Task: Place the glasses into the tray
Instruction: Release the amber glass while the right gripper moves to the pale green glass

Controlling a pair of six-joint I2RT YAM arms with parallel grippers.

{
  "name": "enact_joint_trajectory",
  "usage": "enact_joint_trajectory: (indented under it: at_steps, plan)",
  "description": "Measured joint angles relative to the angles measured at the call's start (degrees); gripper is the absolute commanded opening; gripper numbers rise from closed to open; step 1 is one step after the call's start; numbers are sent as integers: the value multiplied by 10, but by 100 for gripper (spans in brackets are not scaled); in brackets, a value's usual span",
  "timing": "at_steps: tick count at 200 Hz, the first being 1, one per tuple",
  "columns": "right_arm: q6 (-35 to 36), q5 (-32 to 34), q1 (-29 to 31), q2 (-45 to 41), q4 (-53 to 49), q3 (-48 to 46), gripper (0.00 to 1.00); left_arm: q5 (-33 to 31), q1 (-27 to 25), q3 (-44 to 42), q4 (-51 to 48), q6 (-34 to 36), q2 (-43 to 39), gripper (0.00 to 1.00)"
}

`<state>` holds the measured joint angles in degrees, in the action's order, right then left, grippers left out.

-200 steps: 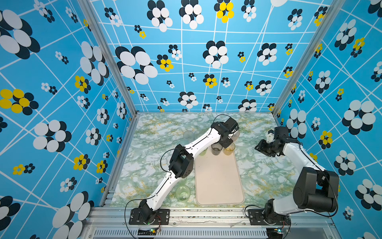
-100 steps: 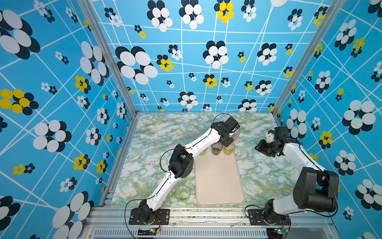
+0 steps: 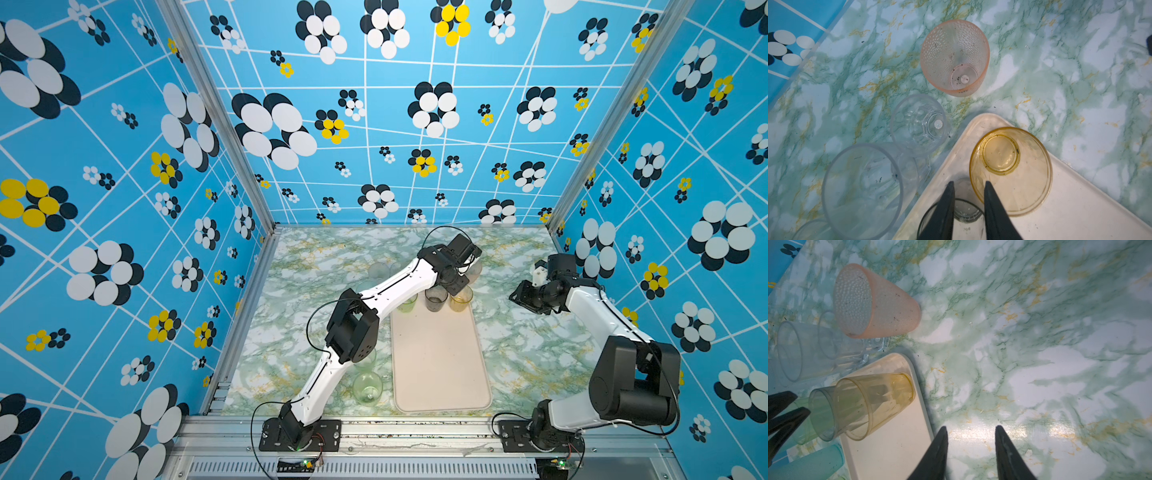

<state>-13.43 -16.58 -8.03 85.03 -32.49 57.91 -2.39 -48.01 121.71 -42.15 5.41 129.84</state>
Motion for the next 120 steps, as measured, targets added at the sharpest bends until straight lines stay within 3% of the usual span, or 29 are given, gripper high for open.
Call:
enact_joint_trajectory:
  at_steps: [43,74,120]
  plan:
    - [3,13,31,-14,-7,0,40,0,0,-161,73,-26,-151,28]
    - [6,34,79,-71,-38,0,40,-16,3,-287,129,-55,-299,28]
    - [7,67,231,-196,-118,12,40,-65,33,-449,171,-106,-494,29]
